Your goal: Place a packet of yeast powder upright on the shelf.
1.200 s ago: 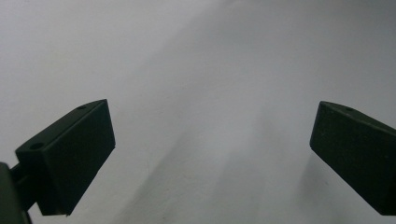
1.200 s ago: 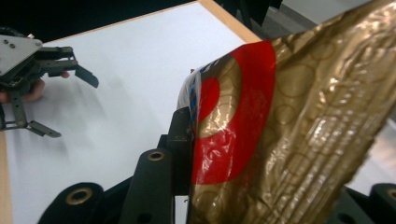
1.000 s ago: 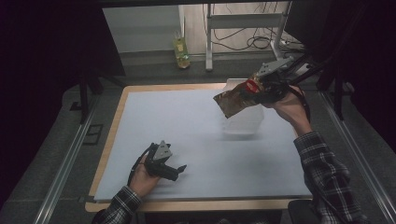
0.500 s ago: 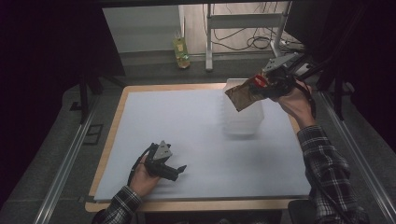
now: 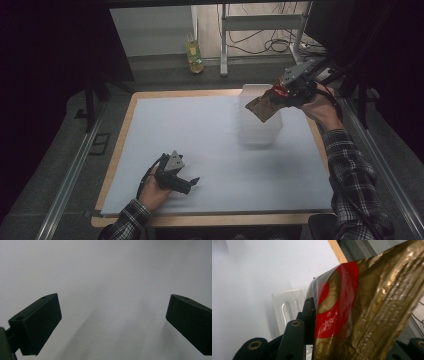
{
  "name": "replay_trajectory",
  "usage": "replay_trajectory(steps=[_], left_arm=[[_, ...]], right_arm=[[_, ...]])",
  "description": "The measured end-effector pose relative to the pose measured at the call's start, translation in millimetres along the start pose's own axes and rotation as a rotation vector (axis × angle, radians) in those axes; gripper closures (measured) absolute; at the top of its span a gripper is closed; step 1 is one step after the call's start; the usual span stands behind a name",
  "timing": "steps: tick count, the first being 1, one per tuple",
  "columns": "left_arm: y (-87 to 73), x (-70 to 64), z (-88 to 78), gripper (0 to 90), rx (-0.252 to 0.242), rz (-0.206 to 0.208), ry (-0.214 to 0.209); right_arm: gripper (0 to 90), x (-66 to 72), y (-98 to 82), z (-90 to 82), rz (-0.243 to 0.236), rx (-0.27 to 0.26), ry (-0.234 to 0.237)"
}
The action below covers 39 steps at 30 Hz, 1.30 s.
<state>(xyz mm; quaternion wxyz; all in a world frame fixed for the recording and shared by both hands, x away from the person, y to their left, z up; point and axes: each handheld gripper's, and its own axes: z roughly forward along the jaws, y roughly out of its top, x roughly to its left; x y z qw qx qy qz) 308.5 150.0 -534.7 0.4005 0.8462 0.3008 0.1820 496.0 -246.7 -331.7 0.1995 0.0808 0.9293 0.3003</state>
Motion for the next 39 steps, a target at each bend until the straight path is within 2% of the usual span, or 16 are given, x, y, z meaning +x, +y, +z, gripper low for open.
replay_trajectory(steps=[5,8,12,14,23,24,25,26,33,39], left_arm=[[-0.3,0.1,0.5,0.3,0.005,-0.001,-0.003],[-0.2,0.0,0.5,0.3,0.007,0.002,-0.004],[-0.4,0.0,0.5,0.3,0.008,0.002,-0.005],[-0.4,0.4,0.2,0.3,0.011,0.006,-0.003],[-0.5,0.4,0.4,0.4,0.014,0.007,-0.003],[-0.7,0.4,0.6,0.3,0.009,0.002,-0.003],[-0.7,0.4,0.6,0.3,0.009,0.002,-0.003],[-0.7,0.4,0.4,0.3,0.009,0.002,-0.002],[-0.9,0.7,0.1,0.3,0.01,0.007,0.005],[-0.9,0.6,0.1,0.4,0.013,0.019,0.02]], right_arm=[[68.0,-1.9,-0.6,2.8,-0.034,0.021,0.005],[68.0,-2.3,-0.8,9.8,-0.088,0.047,0.043],[68.0,-2.8,-1.0,16.2,-0.115,0.066,0.057],[68.0,-3.4,-1.1,22.1,-0.131,0.08,0.08],[68.2,-5.6,0.7,35.8,-0.159,0.122,0.132],[68.2,-4.8,0.9,42.0,-0.168,0.15,0.146],[68.2,-4.8,0.9,42.0,-0.168,0.15,0.146],[68.2,-4.1,0.8,49.9,-0.179,0.183,0.164],[68.0,-2.6,-0.8,70.1,-0.159,0.23,0.178],[67.5,-1.0,-0.4,81.2,-0.131,0.225,0.186]])
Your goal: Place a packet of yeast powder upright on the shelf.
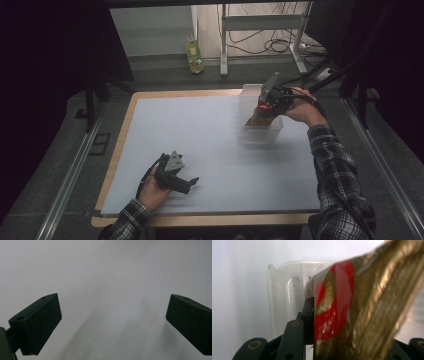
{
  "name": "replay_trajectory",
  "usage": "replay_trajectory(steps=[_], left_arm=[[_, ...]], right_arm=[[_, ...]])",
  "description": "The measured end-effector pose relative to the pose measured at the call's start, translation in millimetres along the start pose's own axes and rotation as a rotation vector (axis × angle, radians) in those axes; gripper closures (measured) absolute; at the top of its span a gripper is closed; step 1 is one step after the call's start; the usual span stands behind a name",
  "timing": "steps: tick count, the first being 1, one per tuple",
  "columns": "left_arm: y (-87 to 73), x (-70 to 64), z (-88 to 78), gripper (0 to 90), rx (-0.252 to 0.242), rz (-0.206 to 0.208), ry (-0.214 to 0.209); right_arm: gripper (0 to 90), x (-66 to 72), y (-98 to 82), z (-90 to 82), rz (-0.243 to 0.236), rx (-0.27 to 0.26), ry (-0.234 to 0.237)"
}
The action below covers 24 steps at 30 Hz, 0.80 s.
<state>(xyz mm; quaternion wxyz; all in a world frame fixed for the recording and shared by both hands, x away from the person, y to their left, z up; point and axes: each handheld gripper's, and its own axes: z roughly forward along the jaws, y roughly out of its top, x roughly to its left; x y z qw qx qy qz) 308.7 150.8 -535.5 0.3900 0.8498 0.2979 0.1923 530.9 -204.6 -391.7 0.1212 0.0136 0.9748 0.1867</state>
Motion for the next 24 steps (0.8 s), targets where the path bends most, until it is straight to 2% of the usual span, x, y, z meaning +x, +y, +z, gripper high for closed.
replay_trajectory(steps=[2,5,7,8,12,17,19,20,24], left_arm=[[-0.3,0.3,0.5,0.5,0.005,0.001,0.006],[-1.1,1.6,0.2,0.4,0.001,-0.006,0.009],[-1.2,2.7,-0.5,0.4,-0.001,-0.013,0.014],[-1.5,3.4,-0.4,0.4,0.0,-0.016,0.012],[-2.7,3.3,2.3,0.0,0.019,-0.012,0.012],[-2.5,2.7,2.6,0.0,0.009,-0.025,0.0],[-2.8,2.7,3.6,0.0,0.02,-0.025,-0.007],[-3.1,2.4,4.3,0.0,0.026,-0.023,-0.01],[-3.0,1.5,5.0,0.0,0.028,-0.015,-0.013]], right_arm=[[67.1,2.0,2.3,4.3,0.028,-0.016,0.001],[66.6,3.5,5.9,6.8,0.034,-0.021,0.005],[64.7,2.6,5.2,5.3,0.064,-0.024,0.008],[64.7,2.6,5.2,5.3,0.064,-0.024,0.008],[56.7,2.3,1.7,-0.1,0.117,-0.066,-0.004],[45.6,3.0,-0.5,-7.4,0.185,-0.12,-0.019],[44.7,3.9,-0.5,-8.1,0.19,-0.129,-0.021],[41.5,5.2,-0.1,-8.9,0.207,-0.146,-0.027],[38.4,6.3,1.0,-8.5,0.227,-0.146,-0.034]])
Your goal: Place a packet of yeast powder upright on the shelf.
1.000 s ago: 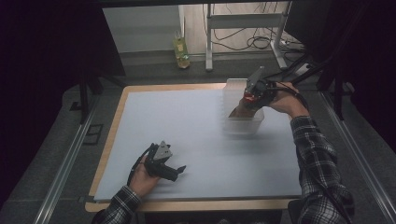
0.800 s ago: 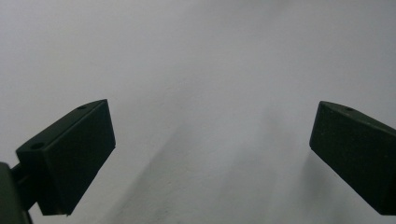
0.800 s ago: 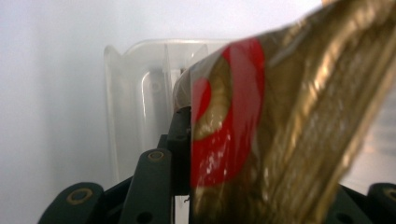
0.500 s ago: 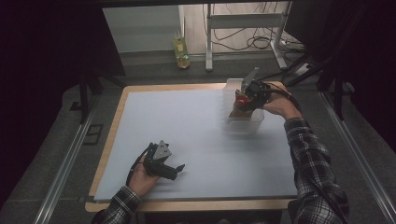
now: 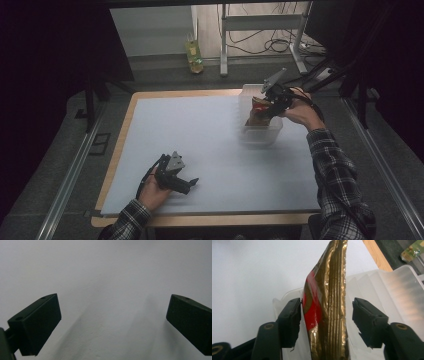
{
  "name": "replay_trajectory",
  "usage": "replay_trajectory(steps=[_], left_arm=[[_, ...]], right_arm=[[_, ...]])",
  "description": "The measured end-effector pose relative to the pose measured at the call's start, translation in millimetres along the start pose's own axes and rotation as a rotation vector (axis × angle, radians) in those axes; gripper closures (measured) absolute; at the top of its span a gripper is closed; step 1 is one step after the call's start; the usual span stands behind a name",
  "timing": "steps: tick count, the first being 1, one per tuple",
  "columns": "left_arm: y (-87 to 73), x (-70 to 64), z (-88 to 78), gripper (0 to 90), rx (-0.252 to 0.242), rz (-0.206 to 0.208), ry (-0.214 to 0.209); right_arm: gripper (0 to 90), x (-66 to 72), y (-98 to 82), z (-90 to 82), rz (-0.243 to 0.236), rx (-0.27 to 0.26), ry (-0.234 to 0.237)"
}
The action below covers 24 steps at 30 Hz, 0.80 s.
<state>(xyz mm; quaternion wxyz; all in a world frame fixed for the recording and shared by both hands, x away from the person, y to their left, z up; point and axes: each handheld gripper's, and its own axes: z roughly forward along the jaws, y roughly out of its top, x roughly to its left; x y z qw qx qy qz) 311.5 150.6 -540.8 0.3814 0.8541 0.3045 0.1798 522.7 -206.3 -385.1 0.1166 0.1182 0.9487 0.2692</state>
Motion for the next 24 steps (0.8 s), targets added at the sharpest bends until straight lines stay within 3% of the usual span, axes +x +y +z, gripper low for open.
replay_trajectory(steps=[15,24], left_arm=[[0.0,-0.5,0.9,0.0,0.012,-0.004,-0.013],[0.2,-0.8,0.9,0.0,0.013,-0.001,-0.011]], right_arm=[[22.7,4.7,4.5,-5.1,0.103,-0.042,-0.033],[18.3,10.1,8.2,-10.8,0.15,-0.073,-0.053]])
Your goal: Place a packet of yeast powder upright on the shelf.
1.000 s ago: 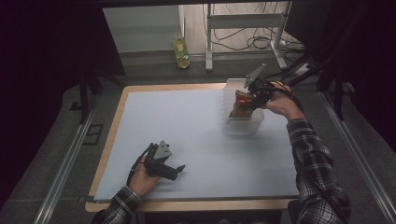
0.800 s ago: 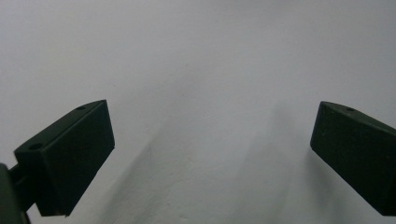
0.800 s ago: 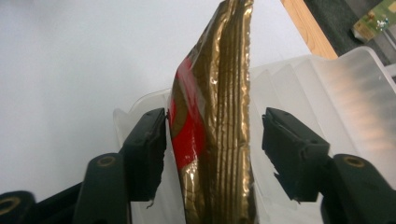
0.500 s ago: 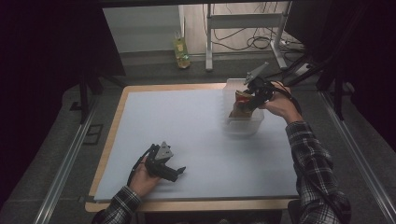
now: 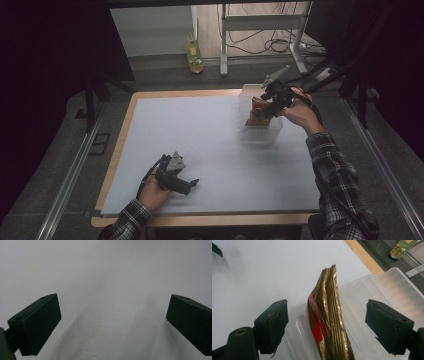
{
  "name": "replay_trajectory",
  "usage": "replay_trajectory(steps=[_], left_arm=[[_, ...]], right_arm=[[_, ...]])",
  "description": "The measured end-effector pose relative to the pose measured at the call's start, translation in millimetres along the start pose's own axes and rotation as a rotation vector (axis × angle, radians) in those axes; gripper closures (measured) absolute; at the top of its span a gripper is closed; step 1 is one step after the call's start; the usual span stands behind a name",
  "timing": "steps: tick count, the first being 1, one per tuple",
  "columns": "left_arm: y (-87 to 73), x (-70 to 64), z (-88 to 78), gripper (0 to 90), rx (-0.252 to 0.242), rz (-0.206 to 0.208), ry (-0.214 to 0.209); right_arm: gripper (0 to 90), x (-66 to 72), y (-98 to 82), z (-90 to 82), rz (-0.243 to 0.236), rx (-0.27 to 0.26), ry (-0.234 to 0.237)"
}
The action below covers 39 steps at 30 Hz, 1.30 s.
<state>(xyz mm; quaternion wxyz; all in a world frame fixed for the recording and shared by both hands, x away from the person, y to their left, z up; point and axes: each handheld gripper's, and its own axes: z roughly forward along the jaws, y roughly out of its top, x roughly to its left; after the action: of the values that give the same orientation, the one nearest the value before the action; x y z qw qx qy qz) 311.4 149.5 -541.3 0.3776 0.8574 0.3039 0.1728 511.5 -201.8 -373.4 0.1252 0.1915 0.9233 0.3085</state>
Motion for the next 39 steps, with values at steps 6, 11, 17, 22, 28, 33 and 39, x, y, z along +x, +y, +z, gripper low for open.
replay_trajectory(steps=[6,11,17,22,28,33,39], left_arm=[[0.4,0.0,-0.9,0.0,-0.009,-0.003,-0.006],[0.5,0.2,-1.3,0.0,-0.01,-0.004,-0.004],[0.9,-0.1,-2.0,0.0,-0.015,-0.004,-0.002],[1.0,-0.3,-2.2,0.0,-0.019,-0.003,-0.005],[1.6,-0.2,-3.9,0.0,-0.029,-0.001,-0.001],[1.7,-0.5,-3.9,0.0,-0.029,0.002,0.001],[1.9,-0.7,-4.0,0.0,-0.03,0.004,0.003]], right_arm=[[12.7,6.7,1.7,-3.7,0.037,-0.046,-0.029],[11.0,11.0,2.7,-4.6,0.072,-0.071,-0.032],[9.8,19.3,4.8,-5.7,0.079,-0.095,-0.042],[9.5,26.5,8.2,-8.9,0.068,-0.105,-0.046],[8.9,35.6,12.0,-13.2,0.063,-0.13,-0.034],[8.6,44.2,11.1,-13.6,0.05,-0.142,-0.034],[8.5,52.3,10.9,-17.4,0.052,-0.157,-0.035]])
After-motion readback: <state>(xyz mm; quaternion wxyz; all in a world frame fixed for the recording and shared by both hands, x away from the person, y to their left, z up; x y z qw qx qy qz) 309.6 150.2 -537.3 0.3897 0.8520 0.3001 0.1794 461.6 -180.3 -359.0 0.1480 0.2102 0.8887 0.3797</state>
